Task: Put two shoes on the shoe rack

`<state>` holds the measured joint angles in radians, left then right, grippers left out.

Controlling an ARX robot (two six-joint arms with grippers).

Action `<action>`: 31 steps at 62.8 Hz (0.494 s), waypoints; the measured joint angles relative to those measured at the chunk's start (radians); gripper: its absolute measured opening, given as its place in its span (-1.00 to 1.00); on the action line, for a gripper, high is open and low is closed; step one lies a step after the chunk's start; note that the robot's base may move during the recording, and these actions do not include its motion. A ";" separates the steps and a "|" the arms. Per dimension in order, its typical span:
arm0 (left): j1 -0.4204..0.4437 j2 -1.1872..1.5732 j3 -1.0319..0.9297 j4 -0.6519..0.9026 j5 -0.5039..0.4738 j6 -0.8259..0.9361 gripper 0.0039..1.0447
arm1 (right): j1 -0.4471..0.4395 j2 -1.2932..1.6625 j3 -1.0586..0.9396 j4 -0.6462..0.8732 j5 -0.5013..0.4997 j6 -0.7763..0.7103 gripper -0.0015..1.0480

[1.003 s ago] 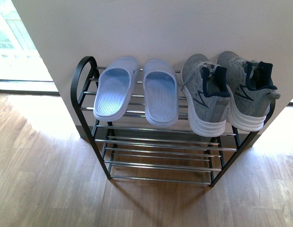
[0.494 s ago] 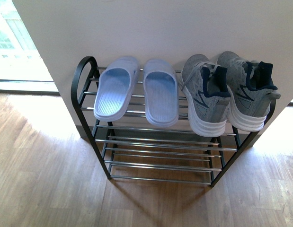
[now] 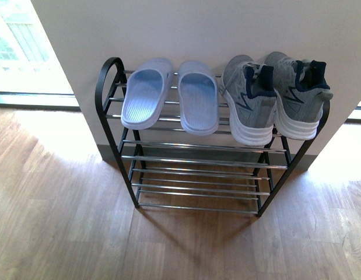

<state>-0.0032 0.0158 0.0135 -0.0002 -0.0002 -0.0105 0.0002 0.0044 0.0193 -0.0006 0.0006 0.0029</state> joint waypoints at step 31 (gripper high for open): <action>0.000 0.000 0.000 0.000 0.000 0.002 0.83 | 0.000 0.000 0.000 0.000 0.000 0.000 0.82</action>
<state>-0.0032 0.0158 0.0135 -0.0002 -0.0006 -0.0082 0.0002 0.0048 0.0193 -0.0006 0.0002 0.0025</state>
